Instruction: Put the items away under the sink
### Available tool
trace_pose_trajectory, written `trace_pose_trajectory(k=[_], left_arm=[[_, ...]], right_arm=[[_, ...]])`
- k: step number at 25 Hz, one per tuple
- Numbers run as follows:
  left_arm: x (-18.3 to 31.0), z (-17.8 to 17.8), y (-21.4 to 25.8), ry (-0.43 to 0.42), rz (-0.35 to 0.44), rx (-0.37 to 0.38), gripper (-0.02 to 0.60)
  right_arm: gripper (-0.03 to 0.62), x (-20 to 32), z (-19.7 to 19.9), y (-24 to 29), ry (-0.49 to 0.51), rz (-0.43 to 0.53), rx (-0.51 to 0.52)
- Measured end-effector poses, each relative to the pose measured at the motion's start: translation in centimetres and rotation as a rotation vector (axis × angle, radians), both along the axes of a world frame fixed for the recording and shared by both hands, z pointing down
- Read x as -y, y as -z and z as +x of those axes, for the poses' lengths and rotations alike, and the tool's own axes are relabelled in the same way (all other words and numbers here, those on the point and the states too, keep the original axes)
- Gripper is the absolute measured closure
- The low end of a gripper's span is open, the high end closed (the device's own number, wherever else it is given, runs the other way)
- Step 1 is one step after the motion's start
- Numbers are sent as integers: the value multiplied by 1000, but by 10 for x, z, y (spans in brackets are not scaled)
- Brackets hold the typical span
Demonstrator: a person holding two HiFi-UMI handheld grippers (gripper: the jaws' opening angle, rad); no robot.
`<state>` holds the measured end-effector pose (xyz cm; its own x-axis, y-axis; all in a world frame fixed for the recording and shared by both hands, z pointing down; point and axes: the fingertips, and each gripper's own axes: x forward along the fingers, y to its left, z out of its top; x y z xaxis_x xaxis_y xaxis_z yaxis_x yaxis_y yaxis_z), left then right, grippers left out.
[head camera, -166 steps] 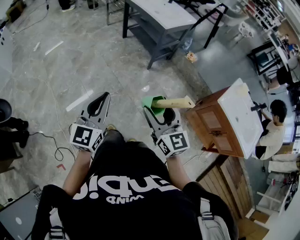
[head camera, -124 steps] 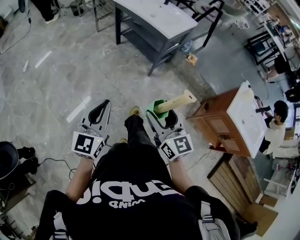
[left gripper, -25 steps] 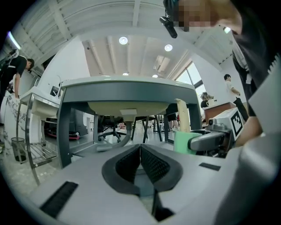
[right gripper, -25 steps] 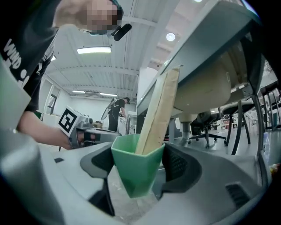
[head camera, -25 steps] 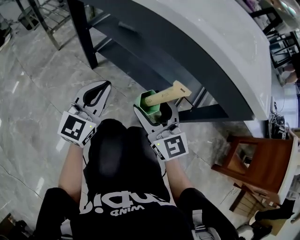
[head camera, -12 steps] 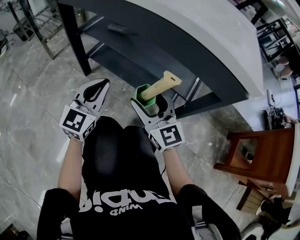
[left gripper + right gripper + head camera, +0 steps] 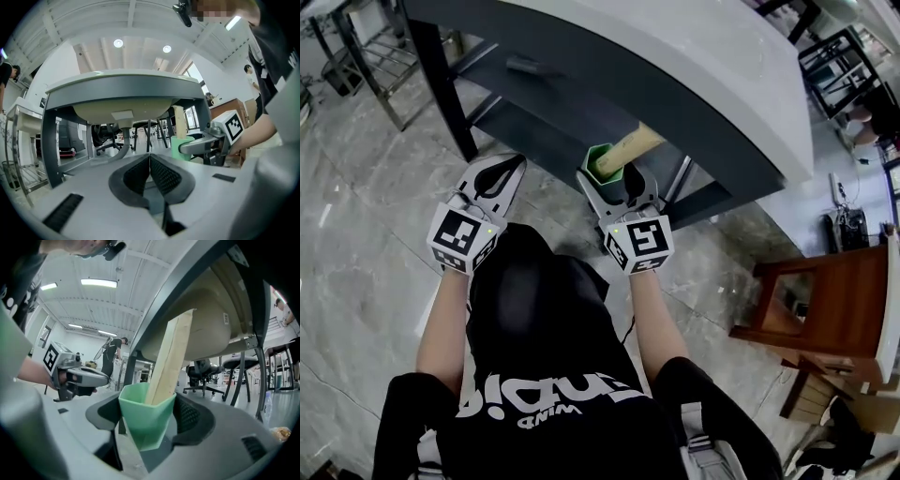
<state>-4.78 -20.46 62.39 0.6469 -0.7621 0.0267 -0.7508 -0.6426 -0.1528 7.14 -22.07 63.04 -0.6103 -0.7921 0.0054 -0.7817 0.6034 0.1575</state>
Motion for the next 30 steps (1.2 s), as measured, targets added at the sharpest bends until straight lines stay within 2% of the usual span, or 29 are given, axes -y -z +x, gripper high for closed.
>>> trace_pose_trajectory(k=[6, 14, 30], left_arm=[[6, 5, -1, -35, -6, 8, 561], [12, 5, -12, -54, -30, -4, 561], [25, 15, -21, -83, -43, -11, 561]], right_arm=[[263, 33, 18, -6, -89, -27, -27], [263, 67, 29, -8, -179, -41, 18], [263, 100, 36, -16, -210, -54, 14]])
